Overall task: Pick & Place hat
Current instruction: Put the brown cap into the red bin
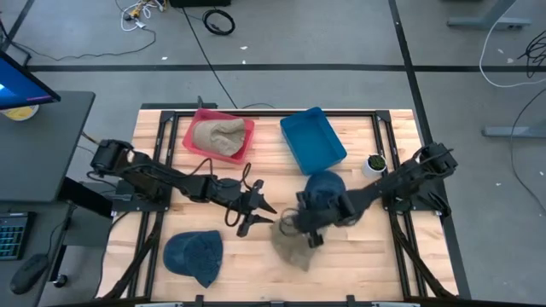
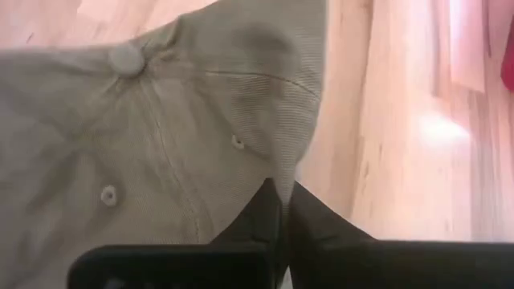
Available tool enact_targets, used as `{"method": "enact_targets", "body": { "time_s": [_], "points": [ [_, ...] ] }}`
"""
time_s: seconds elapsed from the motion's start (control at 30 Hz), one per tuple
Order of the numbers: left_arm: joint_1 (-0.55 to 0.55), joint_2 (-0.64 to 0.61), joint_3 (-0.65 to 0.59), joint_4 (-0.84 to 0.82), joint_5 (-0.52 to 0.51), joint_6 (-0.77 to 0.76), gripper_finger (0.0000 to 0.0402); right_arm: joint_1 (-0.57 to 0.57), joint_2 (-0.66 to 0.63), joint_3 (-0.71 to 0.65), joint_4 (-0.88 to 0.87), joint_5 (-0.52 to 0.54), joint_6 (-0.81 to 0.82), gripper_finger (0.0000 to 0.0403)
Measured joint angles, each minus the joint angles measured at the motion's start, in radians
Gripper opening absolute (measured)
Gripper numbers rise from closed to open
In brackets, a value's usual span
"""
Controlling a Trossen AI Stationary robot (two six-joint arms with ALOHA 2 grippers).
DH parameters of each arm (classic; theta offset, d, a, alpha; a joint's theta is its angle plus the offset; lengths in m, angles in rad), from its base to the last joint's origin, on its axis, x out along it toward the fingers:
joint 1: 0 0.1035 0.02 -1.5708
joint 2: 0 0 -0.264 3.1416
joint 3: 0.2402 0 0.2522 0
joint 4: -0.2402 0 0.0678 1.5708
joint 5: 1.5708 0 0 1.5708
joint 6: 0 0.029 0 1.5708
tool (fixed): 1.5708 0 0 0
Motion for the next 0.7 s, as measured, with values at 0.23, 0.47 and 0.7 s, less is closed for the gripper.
{"method": "enact_targets", "body": {
  "time_s": [0.23,0.47,0.7],
  "points": [
    [0.018,0.106,0.016,0.096,-0.007,-0.004,0.0212,-0.097,0.000,0.000,0.037,-0.097,-0.057,0.0006],
    [0.058,0.228,0.133,0.041,-0.007,-0.008,0.0249,-0.126,0.000,0.000,0.062,-0.108,-0.091,0.0006],
    [0.070,0.261,0.169,-0.138,-0.019,-0.039,0.0229,-0.123,0.004,0.000,0.041,-0.097,-0.122,0.0006]
  ]
}}
